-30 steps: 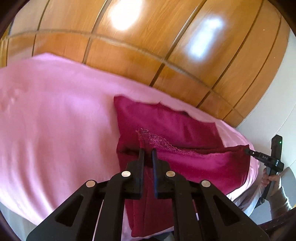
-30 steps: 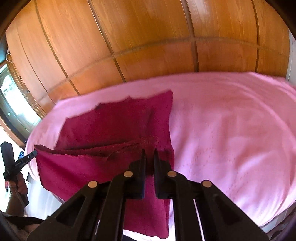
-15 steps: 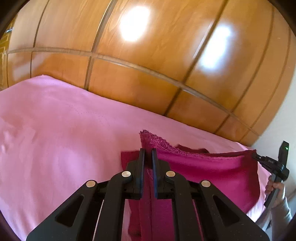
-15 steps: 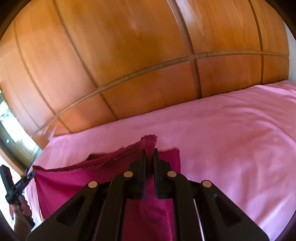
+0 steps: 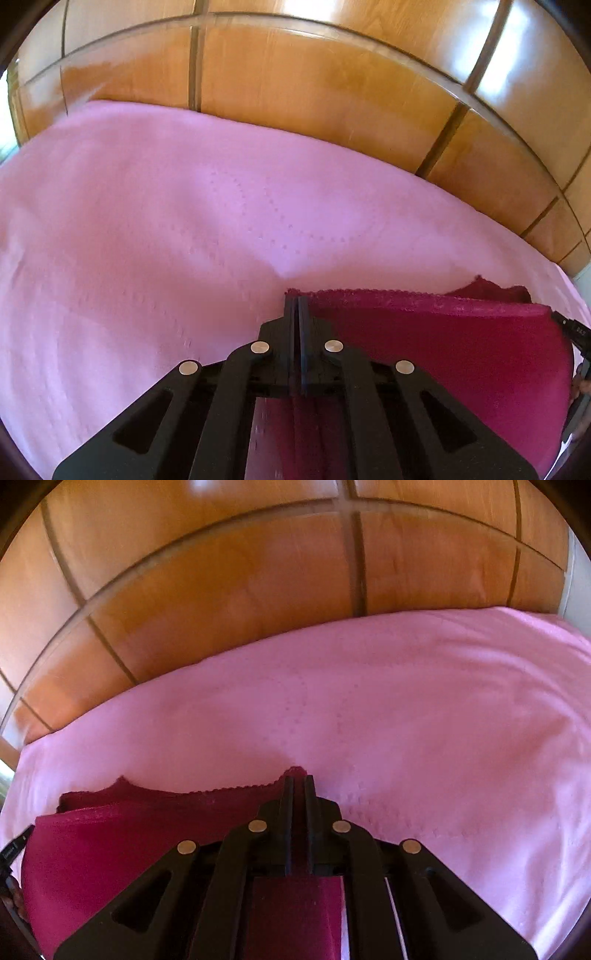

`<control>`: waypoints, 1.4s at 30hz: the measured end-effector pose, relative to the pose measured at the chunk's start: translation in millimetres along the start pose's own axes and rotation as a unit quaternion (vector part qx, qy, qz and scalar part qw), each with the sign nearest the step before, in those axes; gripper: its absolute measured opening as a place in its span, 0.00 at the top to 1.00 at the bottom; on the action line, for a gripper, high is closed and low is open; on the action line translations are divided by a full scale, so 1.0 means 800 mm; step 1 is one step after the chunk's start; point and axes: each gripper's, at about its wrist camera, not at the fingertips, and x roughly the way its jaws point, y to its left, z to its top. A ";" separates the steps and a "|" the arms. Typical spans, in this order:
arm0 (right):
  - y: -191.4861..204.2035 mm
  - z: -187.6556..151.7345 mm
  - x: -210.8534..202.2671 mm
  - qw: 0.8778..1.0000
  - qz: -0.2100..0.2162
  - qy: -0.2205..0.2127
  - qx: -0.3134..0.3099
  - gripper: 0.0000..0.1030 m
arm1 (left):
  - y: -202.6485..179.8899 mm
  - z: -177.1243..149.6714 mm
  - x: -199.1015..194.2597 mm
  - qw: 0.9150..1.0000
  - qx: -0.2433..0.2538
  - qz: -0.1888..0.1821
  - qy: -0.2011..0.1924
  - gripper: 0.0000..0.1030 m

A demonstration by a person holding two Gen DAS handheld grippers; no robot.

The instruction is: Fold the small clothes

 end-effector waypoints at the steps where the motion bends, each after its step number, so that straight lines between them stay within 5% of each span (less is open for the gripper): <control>1: 0.000 0.001 -0.002 1.000 0.002 0.002 -0.001 0.92 | 0.002 0.003 -0.002 1.000 -0.002 0.014 0.001 0.99; 2: 0.002 0.002 -0.005 1.000 0.002 0.001 -0.008 0.89 | 0.005 0.005 -0.006 0.999 -0.002 0.038 0.005 0.99; 4: 0.004 0.003 -0.019 1.000 -0.004 -0.009 -0.023 0.66 | 0.014 0.002 -0.020 0.999 -0.010 0.032 0.002 0.99; 8: 0.013 -0.009 -0.065 0.998 0.005 -0.045 -0.050 0.57 | 0.039 -0.026 -0.064 1.000 -0.024 0.003 -0.008 0.99; 10: 0.021 -0.022 -0.091 0.996 0.027 -0.056 -0.068 0.49 | 0.054 -0.047 -0.086 0.999 -0.036 -0.034 -0.006 0.86; 11: 0.029 -0.035 -0.107 0.994 0.043 -0.060 -0.085 0.45 | 0.063 -0.065 -0.101 0.997 -0.046 -0.054 -0.006 0.71; 13: 0.042 -0.059 -0.127 0.990 0.070 -0.061 -0.109 0.41 | 0.072 -0.091 -0.127 0.995 -0.056 -0.079 -0.011 0.60; 17: 0.059 -0.119 -0.159 0.981 0.105 -0.047 -0.153 0.37 | 0.086 -0.152 -0.162 0.985 -0.072 -0.156 0.011 0.59; 23: -0.003 -0.171 -0.187 0.991 0.062 -0.031 -0.111 0.37 | 0.066 -0.205 -0.180 0.977 -0.060 -0.202 0.026 0.59; 28: -0.052 -0.198 -0.189 0.997 0.042 -0.006 -0.062 0.41 | 0.041 -0.201 -0.160 0.981 -0.045 -0.187 0.033 0.66; 29: -0.059 -0.203 -0.183 0.997 0.050 0.004 -0.051 0.47 | 0.035 -0.195 -0.156 0.984 -0.033 -0.170 0.035 0.79; 31: -0.062 -0.207 -0.175 0.997 0.074 0.018 -0.032 0.82 | 0.035 -0.192 -0.158 0.986 -0.026 -0.159 0.035 0.85; 33: -0.062 -0.203 -0.185 0.997 0.071 0.006 -0.030 0.87 | 0.036 -0.189 -0.166 0.990 -0.009 -0.138 0.030 0.86; 38: -0.067 -0.199 -0.172 0.998 0.055 0.010 -0.037 0.86 | 0.028 -0.196 -0.170 0.995 0.008 -0.090 0.034 0.81; 40: -0.063 -0.197 -0.179 0.998 0.038 -0.002 -0.045 0.66 | 0.019 -0.194 -0.189 0.998 0.005 -0.069 0.004 0.80; 42: -0.056 -0.193 -0.189 0.998 0.028 -0.024 -0.051 0.62 | 0.016 -0.193 -0.208 0.997 -0.003 -0.081 -0.018 0.72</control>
